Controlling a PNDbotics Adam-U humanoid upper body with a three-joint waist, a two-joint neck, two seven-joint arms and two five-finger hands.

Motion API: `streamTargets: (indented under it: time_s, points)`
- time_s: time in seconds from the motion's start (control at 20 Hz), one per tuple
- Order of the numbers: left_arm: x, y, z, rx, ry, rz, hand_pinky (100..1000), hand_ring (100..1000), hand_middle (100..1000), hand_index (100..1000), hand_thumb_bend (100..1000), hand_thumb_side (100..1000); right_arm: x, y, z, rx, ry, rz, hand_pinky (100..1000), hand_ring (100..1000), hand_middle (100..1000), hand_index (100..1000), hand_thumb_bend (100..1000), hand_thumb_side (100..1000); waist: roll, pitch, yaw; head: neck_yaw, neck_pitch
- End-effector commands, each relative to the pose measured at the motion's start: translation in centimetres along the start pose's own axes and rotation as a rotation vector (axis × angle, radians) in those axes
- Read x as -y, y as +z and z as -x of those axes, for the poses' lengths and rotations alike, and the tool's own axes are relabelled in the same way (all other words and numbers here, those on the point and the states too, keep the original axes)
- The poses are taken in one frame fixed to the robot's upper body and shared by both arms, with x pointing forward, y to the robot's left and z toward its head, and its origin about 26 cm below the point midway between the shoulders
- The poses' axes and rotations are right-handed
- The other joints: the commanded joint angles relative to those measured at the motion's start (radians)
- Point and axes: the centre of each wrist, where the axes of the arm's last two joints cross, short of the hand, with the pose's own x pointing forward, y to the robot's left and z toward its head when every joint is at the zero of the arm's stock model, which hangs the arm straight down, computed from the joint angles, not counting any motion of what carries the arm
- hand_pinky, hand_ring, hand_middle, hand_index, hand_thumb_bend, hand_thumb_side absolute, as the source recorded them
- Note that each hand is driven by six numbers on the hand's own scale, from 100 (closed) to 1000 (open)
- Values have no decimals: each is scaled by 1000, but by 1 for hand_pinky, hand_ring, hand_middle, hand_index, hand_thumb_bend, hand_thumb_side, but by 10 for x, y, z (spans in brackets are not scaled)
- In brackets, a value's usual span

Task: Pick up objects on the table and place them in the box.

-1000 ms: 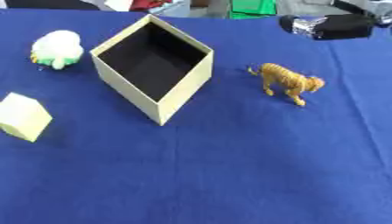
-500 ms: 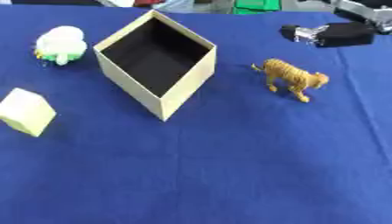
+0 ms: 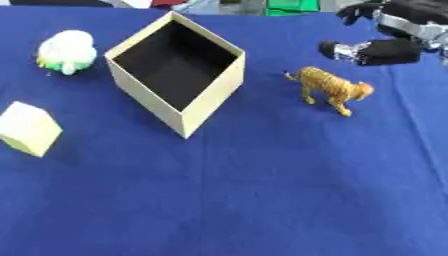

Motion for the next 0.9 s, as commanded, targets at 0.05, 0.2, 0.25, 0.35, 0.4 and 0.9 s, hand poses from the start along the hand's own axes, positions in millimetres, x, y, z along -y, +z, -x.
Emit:
streamTargets:
  time_s: [0.05,0.2,0.25,0.35,0.4,0.9]
  points:
    - [-2,-9,-5,36,-6,16,764,732,708,792,319,1000,8,5,8,-49,7,-4,987,1000,919,1000,353,746,2,-16,1,-5,-14]
    - [-1,-9,-5,36,-3,16,764,732,707,792,318,1000,5,4,9,-59,-8,-33,999,1000,933,1000,349,669,1,-14,2,-7,-17]
    - [-1,-9,-5,36,-3,16,764,732,707,792,317,1000,5,3,9,-61,-13,-39,1000,1000,933,1000,349,653,2,-14,3,-7,-18]
    - [-1,-9,-5,36,-3,16,764,732,708,792,316,1000,6,3,9,-67,-23,-44,1000,1000,926,1000,344,604,2,-13,4,-8,-19]
    - [-1,-9,-5,35,-3,16,764,732,707,792,315,1000,5,3,9,-69,-27,-46,1000,1000,925,1000,336,580,2,-13,4,-9,-20]
    - [-1,-9,-5,33,-2,15,763,732,707,791,310,1000,5,0,7,-83,-54,-55,999,1000,911,1000,325,439,1,-10,8,-12,-25]
